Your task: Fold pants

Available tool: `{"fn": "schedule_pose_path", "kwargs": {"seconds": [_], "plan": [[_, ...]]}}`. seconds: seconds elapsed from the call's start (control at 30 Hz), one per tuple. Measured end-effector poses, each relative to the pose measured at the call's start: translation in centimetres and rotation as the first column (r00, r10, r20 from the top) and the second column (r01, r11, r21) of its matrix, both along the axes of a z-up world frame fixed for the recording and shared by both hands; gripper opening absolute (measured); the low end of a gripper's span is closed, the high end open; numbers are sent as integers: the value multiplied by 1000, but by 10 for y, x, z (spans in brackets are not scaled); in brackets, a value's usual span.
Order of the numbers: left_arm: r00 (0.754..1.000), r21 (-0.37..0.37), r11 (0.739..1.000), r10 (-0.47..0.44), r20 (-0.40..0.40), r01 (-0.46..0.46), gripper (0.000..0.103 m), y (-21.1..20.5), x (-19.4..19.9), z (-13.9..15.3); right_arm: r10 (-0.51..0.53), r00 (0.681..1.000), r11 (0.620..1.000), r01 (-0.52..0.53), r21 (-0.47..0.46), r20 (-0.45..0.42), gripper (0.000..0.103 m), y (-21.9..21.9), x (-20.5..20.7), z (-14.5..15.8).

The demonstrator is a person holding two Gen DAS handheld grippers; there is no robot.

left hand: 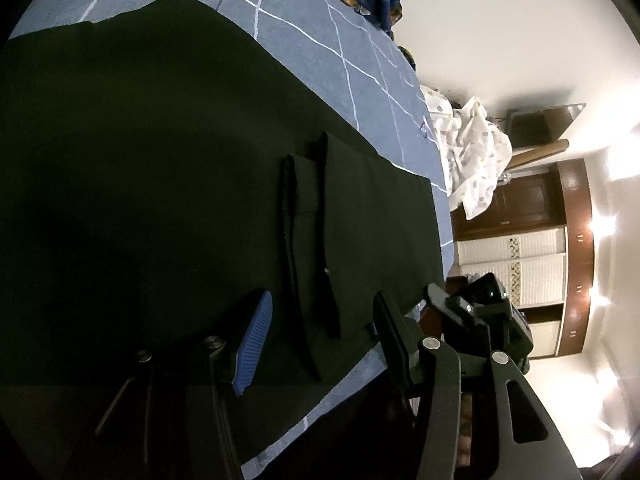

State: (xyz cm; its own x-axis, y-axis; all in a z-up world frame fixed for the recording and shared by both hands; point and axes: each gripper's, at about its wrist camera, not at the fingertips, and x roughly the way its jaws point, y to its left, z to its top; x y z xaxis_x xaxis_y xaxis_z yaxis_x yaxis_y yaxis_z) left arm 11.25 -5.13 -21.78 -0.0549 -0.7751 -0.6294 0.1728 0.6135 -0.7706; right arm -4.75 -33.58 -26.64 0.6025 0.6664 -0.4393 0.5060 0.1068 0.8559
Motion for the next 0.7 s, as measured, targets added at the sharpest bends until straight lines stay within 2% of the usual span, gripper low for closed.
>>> {"fn": "schedule_pose_path", "kwargs": {"seconds": [0.1, 0.47, 0.57, 0.7], "plan": [[1000, -11, 1000, 2, -2, -2, 54, 1, 1, -2, -40, 999, 999, 40, -12, -5, 51, -6, 1, 0], [1000, -34, 999, -1, -1, 1, 54, -3, 3, -5, -51, 999, 999, 51, 19, -15, 51, -6, -2, -7], [1000, -36, 999, -2, 3, 2, 54, -1, 4, -5, -116, 992, 993, 116, -14, -42, 48, -17, -11, -3], [1000, -33, 999, -2, 8, 3, 54, -1, 3, -5, -171, 984, 981, 167, -97, -40, 50, -35, -18, 6]]}}
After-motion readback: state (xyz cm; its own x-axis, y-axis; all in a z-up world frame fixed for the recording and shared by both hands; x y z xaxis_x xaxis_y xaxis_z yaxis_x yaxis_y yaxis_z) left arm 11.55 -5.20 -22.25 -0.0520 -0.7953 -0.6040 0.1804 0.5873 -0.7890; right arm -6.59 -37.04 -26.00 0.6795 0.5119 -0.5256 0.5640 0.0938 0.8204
